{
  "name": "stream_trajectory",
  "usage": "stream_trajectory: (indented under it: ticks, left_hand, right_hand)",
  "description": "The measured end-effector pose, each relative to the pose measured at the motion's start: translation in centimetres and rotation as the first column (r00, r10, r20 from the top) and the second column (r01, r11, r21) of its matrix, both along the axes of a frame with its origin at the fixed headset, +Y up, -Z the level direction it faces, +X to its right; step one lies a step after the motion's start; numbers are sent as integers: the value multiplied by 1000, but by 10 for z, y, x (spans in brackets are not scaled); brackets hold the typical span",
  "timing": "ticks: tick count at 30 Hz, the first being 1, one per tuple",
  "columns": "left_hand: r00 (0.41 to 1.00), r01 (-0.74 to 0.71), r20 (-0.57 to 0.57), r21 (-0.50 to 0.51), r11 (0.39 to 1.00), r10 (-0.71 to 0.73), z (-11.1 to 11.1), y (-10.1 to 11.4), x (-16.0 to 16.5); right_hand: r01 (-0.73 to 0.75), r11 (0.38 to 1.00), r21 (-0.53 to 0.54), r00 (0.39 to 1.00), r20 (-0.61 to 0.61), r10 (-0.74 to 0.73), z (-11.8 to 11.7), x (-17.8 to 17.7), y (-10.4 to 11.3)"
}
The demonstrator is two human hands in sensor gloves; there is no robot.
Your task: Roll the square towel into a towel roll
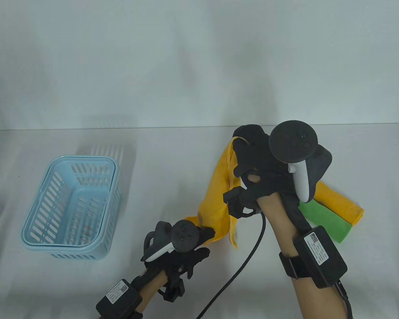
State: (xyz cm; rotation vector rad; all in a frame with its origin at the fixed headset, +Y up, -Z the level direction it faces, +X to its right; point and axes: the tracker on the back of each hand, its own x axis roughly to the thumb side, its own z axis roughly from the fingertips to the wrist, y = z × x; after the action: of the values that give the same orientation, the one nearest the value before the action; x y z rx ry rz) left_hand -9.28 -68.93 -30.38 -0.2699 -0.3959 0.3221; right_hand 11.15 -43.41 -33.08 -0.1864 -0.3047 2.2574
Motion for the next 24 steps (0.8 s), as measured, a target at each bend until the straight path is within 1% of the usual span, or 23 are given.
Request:
stream_trajectory:
  ticks: [5,11,16,21,24]
  left_hand:
    - [998,-22,-62,-23,999,20,-5,-4,-5]
    - [993,20,-116,-28,999,-23,-8,-14,-2]
    - [982,43,-183,27,999,-38,-9,-14,-2]
    - [977,-44,-208,39,998,51,-13,-13,-5]
    - [975,-46,-214,42,998,54,-16,-16,-3]
  right_hand:
    - [11,1000,1,1000,-22,-11,4,-12,5]
    - [21,1000,18,1000,-20,-21,9,-35,12]
    - [16,1000,21,1000,-23,-16,9,-48,14]
    - [38,999,10,999,-18,-38,5,-50,13]
    - [63,998,0,998,-17,-63,3,-50,12]
